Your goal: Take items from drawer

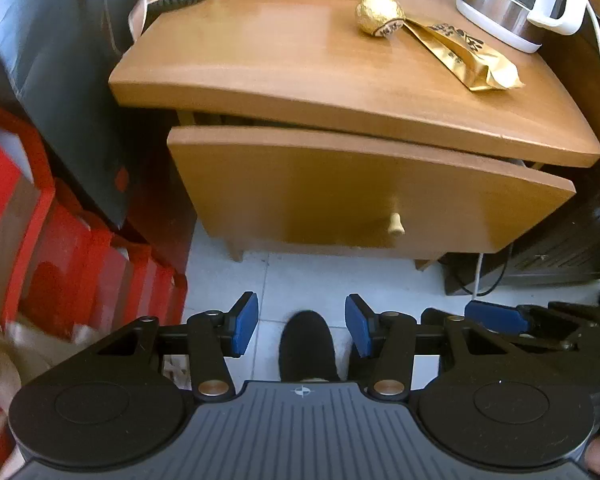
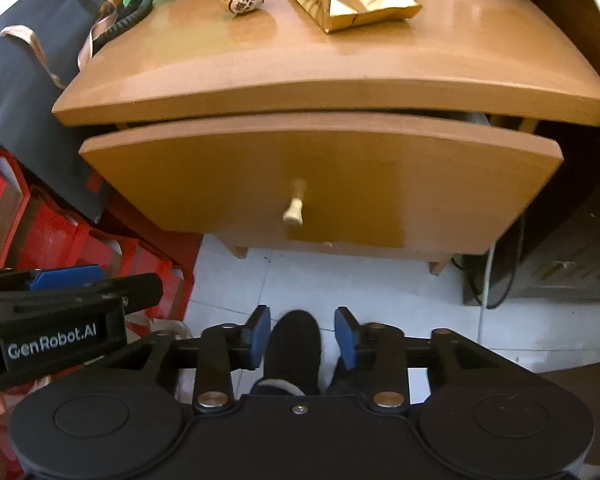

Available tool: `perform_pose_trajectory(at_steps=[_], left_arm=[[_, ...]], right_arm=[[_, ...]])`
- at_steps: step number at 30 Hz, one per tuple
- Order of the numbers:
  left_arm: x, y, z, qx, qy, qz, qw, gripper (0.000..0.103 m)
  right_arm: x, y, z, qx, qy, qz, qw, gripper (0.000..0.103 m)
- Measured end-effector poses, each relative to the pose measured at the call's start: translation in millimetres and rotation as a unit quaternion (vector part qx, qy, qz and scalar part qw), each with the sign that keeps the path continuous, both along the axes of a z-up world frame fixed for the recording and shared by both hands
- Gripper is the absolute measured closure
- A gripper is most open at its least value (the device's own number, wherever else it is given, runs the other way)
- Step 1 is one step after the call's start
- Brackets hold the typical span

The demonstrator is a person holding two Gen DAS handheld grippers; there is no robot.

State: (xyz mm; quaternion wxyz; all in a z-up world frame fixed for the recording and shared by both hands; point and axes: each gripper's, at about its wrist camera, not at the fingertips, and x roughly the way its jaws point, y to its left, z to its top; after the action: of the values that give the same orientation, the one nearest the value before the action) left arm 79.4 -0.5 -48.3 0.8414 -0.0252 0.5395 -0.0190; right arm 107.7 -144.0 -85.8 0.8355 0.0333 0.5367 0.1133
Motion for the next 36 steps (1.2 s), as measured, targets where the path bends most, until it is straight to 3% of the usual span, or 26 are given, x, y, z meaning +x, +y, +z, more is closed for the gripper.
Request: perform_pose_trajectory(at_steps=[9, 20, 36], left_arm=[[-28, -6, -8, 0.017, -0.008, 0.006, 0.9998, 0.052], [-41, -2, -25, 0.023, 0.000, 0.020, 0.9995, 0.051], [-45, -11, -31, 0.074, -0.003, 0.025, 0.9970, 0.051]], right_arm=[[-31, -13, -8, -0.025, -0.003, -0.013, 1.000, 0.060], [-37, -22, -10, -0.030, 0.002, -0.025, 0.999, 0.055], [-38, -31, -18, -0.048, 0.023, -0.039, 0.998, 0.053]])
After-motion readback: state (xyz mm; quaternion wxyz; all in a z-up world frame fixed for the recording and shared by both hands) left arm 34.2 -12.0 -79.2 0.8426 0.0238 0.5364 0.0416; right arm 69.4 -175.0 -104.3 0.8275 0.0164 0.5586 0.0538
